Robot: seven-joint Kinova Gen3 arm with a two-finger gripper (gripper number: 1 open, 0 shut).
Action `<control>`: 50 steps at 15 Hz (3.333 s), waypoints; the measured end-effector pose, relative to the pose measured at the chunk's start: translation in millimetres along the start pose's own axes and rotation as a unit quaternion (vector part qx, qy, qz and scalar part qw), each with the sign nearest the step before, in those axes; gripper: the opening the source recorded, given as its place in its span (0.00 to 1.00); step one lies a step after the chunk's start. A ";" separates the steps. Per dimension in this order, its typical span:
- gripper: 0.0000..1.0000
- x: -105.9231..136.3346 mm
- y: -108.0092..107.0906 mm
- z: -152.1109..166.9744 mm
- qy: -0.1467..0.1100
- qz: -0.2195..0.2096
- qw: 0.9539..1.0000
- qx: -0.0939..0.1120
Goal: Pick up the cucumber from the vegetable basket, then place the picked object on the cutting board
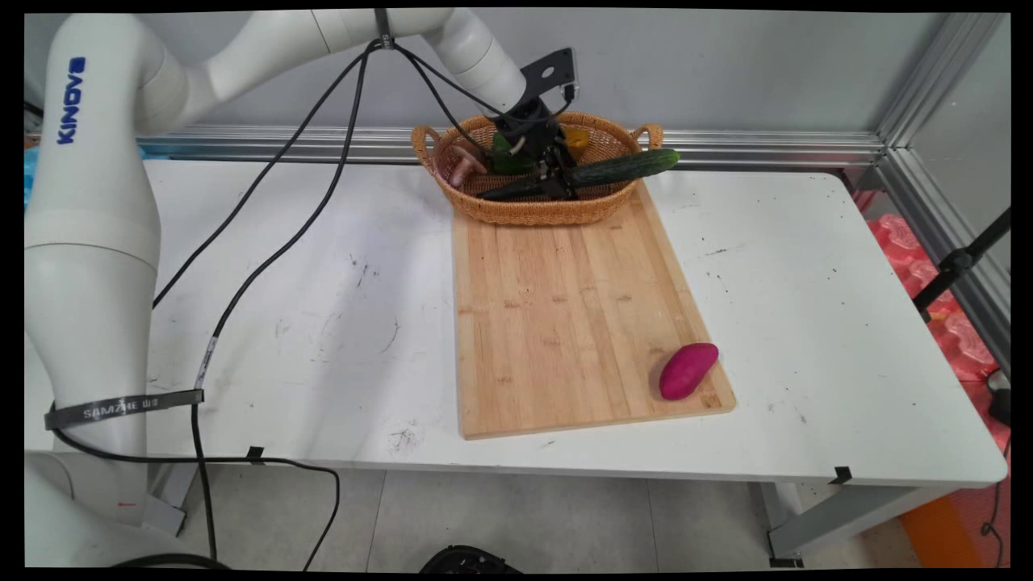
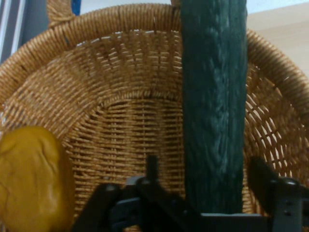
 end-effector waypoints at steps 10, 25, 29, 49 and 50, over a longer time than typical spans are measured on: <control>0.00 1.0 1.4 -0.1 0.004 0.007 1.000 -0.004; 0.00 107.7 92.5 -57.6 0.026 -0.056 0.998 -0.008; 0.00 111.4 138.9 -60.7 0.003 -0.083 0.996 -0.021; 0.00 72.7 258.5 -30.4 -0.050 -0.149 0.986 -0.045; 0.00 70.7 261.4 -28.0 -0.050 -0.150 0.986 -0.046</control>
